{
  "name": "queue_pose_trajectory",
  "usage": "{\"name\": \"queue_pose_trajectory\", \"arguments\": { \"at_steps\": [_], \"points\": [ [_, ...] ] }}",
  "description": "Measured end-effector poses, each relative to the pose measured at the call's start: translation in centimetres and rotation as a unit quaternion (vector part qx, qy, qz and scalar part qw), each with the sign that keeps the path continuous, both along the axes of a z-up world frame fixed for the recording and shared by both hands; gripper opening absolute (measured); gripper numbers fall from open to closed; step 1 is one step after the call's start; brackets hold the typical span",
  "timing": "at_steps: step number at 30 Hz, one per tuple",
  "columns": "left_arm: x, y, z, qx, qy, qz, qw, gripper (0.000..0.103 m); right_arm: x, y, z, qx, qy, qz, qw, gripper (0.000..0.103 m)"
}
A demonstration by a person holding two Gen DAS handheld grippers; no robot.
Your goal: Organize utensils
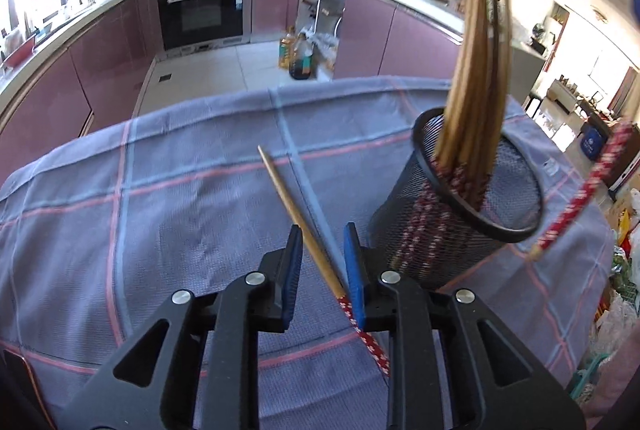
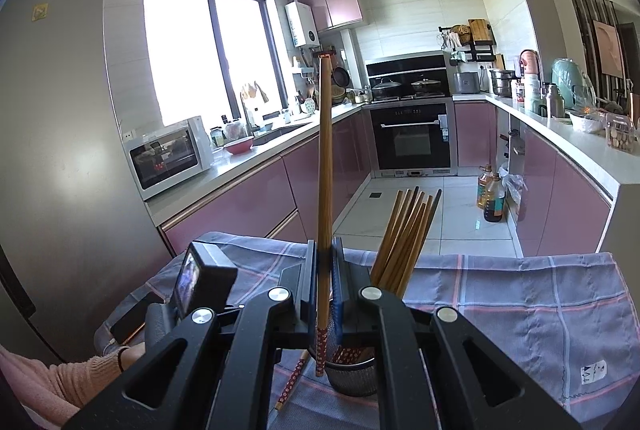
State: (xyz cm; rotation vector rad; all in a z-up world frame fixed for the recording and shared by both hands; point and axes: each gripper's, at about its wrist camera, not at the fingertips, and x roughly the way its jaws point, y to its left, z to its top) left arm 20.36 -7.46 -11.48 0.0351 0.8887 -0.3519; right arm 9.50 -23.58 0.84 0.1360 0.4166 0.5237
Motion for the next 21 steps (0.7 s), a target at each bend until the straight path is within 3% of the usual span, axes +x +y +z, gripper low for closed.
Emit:
{"name": "queue_pose_trajectory", "arguments": {
  "at_steps": [13,21],
  "points": [
    [4.7,-1.2,-3.9,0.046,0.027,0.022,0.9983,0.021,0.4,-0.3,-0.4,0.004,0.011,0.001,1.0,0.006],
    [5.9,-2.0,-3.8,0.056,0.026,0.029,0.9977,0.008,0.6,-0.4,-0.8,0.004,0.018,0.003,1.0,0.006]
  ]
}}
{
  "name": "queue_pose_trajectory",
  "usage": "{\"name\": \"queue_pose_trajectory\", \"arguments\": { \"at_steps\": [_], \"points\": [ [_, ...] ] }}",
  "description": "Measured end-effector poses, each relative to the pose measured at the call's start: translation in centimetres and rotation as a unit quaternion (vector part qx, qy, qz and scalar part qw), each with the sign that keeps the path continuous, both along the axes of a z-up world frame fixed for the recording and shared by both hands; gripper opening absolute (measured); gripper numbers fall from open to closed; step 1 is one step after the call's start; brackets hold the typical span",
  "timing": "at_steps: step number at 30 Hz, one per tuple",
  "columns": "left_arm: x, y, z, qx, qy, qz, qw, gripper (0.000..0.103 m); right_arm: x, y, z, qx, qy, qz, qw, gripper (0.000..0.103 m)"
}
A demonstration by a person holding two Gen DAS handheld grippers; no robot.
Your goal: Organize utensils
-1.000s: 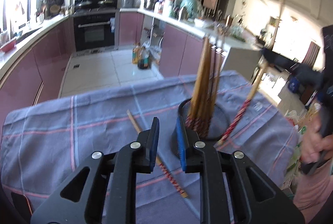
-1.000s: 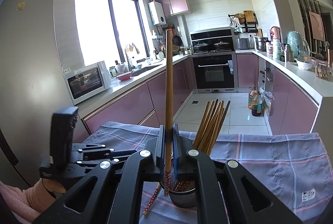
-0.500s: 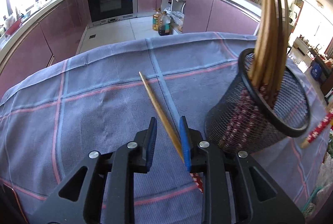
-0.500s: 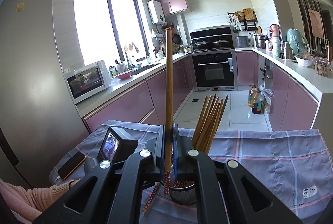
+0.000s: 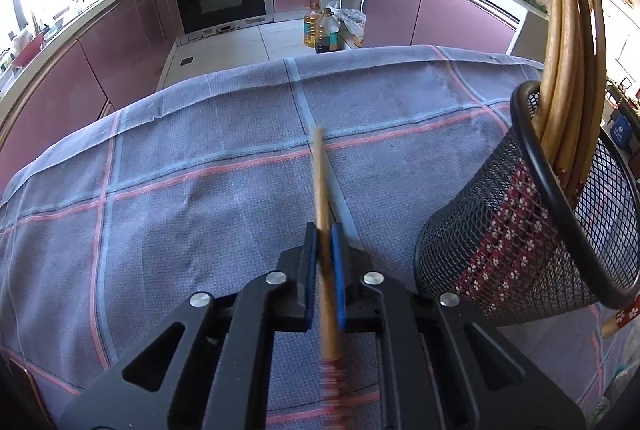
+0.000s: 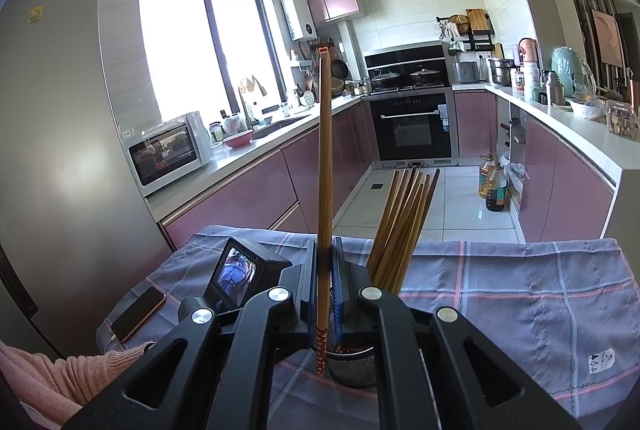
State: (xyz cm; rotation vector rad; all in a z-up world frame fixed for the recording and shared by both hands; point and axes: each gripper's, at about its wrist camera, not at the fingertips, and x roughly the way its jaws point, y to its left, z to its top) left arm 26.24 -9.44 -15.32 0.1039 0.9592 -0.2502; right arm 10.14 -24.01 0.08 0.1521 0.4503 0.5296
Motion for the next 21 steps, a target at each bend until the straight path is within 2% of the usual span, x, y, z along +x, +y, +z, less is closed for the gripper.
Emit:
{"name": "queue_pose_trajectory", "arguments": {
  "at_steps": [7,15,21],
  "points": [
    [-0.8,-0.2,0.6,-0.013,-0.006,0.006,0.9999,0.007,0.0,0.0,-0.2,0.001,0.001,-0.001,1.0,0.006],
    [-3.8,2.2,4.1,-0.073,-0.024,-0.014,0.9969,0.008,-0.1,-0.2,-0.4,0.004,0.001,-0.001,1.0,0.006],
    [-6.8,3.4,6.5,-0.097,-0.051,-0.025,0.9937,0.008,-0.4,-0.2,-0.5,0.005,0.001,-0.001,1.0,0.006]
  ]
}}
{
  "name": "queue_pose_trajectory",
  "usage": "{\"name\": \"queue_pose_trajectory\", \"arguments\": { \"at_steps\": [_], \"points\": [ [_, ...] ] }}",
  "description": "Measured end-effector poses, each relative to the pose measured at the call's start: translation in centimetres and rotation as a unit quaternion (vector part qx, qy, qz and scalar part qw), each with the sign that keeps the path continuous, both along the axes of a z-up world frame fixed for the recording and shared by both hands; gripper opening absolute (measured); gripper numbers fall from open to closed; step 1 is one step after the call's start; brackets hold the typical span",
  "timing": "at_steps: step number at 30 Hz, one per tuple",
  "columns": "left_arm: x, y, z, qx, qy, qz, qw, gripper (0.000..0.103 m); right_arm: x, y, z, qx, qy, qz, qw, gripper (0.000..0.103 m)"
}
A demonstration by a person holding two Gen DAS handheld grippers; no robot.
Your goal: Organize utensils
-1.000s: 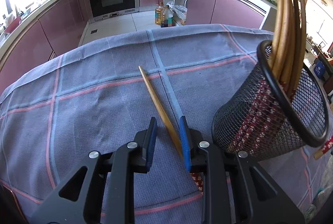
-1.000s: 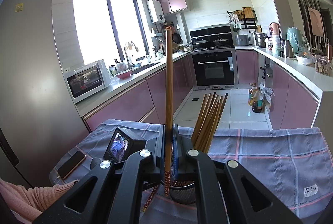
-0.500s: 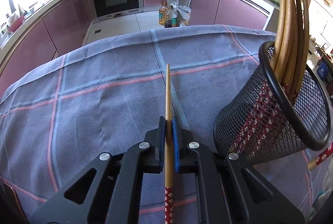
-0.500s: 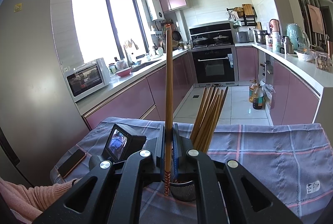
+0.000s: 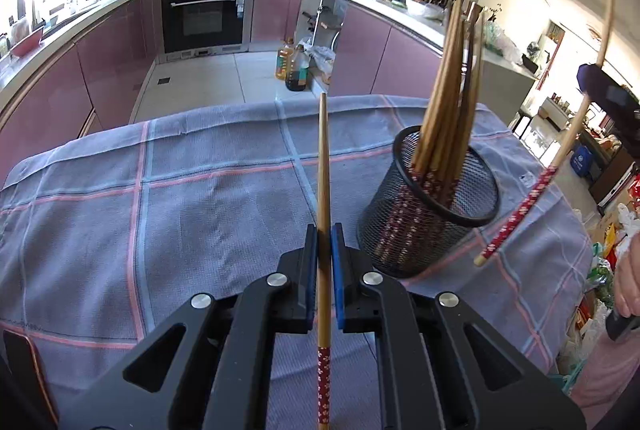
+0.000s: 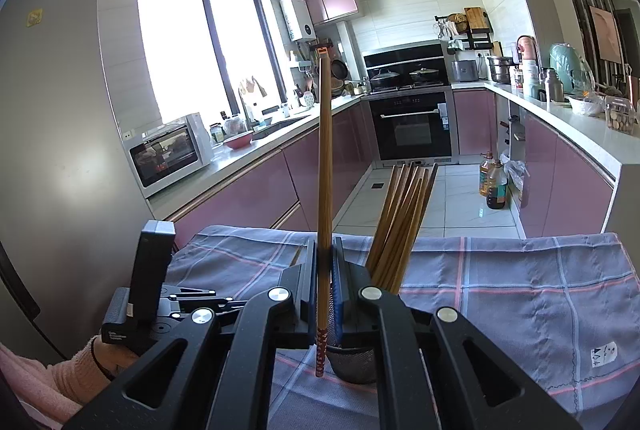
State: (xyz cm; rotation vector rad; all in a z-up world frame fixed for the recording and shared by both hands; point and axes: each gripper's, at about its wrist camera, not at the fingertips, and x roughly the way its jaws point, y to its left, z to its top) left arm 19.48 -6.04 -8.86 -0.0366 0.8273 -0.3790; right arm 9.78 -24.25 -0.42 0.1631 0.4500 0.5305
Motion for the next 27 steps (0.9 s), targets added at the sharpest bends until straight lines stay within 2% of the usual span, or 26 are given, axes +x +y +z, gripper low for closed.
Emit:
{"name": "queue_pose_trajectory", "arguments": {
  "at_steps": [13,27],
  "points": [
    [-5.1,1.6,3.2,-0.032,-0.031,-0.014,0.9989,0.008,-0.3,0.1,0.0,0.0,-0.003,-0.002,1.0,0.006],
    [-7.0,0.8,6.3,-0.051,-0.065,-0.033,0.9961,0.008,-0.4,0.1,0.1,-0.002,-0.002,-0.002,1.0,0.006]
  ]
}}
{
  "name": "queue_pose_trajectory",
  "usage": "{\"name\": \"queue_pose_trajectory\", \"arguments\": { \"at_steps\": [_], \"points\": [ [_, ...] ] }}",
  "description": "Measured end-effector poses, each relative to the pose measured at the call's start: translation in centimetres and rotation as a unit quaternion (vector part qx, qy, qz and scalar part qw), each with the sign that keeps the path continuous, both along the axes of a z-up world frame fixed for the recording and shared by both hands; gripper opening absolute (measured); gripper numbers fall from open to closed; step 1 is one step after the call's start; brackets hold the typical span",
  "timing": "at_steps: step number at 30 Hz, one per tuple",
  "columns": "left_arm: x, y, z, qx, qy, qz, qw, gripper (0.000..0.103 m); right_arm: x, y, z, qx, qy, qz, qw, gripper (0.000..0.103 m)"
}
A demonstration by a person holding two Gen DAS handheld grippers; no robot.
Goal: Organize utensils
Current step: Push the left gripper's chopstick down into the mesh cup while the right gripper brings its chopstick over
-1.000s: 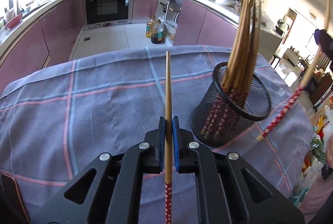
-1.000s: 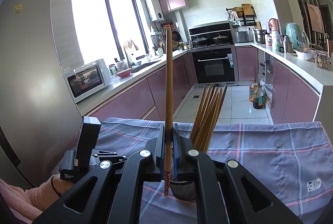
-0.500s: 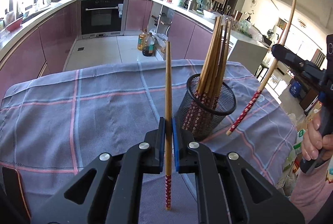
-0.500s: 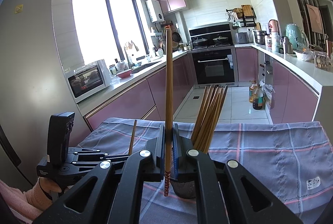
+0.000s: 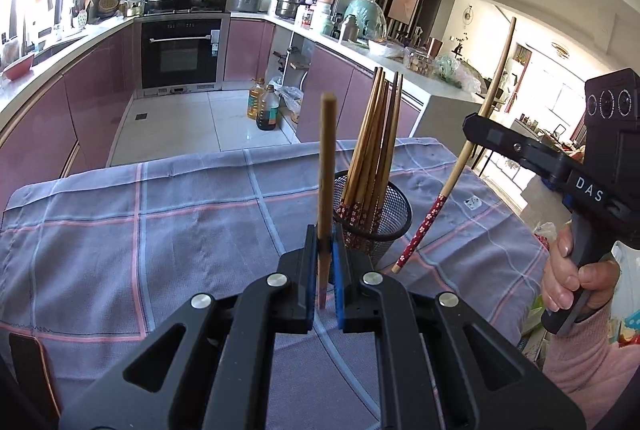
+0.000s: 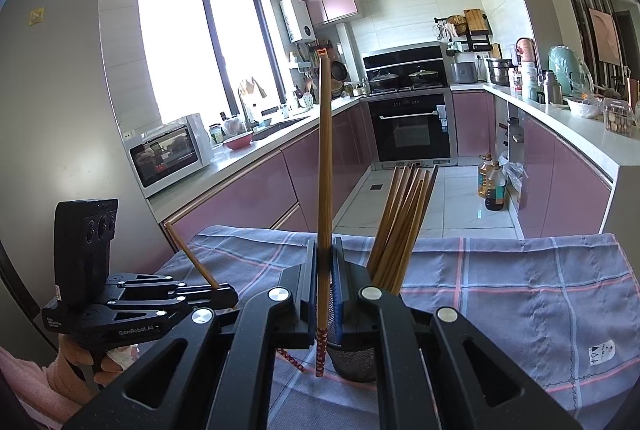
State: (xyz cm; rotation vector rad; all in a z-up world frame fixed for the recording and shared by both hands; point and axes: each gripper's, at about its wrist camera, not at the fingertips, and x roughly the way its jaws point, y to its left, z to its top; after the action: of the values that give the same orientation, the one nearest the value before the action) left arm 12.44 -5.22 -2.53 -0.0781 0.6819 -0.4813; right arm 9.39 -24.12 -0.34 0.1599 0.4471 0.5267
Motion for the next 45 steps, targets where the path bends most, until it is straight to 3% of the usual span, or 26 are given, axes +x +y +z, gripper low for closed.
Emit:
{"name": "queue_pose_trajectory", "arguments": {
  "at_steps": [24,45],
  "points": [
    [-2.2,0.4,3.8,-0.004,-0.053,-0.019,0.9984,0.007,0.0,0.1,0.7,-0.001,-0.003,-0.004,1.0,0.006],
    [-2.7,-1.8,8.4,0.003,-0.119,-0.018,0.9927,0.007,0.8,-0.2,1.5,0.001,-0.015,-0.009,1.0,0.006]
  ]
}}
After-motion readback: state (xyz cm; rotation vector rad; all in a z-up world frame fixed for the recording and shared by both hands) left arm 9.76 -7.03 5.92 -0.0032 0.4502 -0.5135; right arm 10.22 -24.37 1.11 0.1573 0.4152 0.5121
